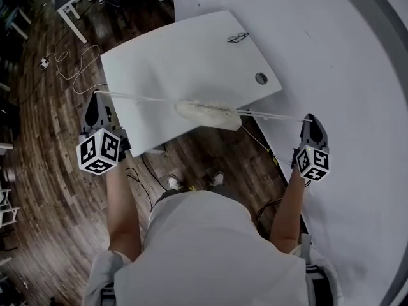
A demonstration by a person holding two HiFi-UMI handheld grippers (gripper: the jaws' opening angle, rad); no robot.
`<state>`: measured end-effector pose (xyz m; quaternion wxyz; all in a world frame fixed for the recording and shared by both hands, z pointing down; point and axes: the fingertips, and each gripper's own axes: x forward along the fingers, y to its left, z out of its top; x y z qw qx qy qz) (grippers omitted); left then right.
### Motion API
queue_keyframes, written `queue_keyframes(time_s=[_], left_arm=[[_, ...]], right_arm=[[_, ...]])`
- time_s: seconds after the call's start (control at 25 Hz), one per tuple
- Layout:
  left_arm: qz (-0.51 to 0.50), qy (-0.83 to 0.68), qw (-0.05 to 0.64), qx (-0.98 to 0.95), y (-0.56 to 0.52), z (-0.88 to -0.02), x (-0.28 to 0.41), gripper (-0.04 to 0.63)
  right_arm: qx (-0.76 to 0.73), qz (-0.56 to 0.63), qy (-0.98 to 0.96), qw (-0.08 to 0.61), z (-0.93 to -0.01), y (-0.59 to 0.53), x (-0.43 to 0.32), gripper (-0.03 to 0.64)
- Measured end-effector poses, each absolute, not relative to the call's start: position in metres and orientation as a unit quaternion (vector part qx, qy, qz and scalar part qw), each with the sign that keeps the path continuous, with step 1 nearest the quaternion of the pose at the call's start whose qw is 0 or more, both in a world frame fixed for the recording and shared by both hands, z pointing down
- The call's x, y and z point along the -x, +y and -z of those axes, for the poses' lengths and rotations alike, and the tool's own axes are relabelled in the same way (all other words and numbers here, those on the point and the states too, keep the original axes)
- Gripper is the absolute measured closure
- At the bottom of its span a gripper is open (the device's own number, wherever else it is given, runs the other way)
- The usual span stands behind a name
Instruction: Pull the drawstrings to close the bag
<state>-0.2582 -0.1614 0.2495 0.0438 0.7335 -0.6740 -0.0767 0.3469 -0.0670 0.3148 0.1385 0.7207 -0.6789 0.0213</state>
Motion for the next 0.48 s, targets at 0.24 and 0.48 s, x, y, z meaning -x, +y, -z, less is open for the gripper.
queue_keyframes(time_s=[0.24, 0.48], left_arm=[[0.129, -0.621, 0.012, -0.773, -0.166, -0.195, 0.231, 0.578], [0.145, -0.604, 0.018, -0.784, -0.168, -0.189, 0.206, 0.578]], right_arm=[[-0.688, -0.083, -0.708, 0.134, -0.358, -0.055, -0.316, 0.572], [-0.668, -0.090, -0.728, 0.126, -0.355, -0.059, -0.307, 0.571]])
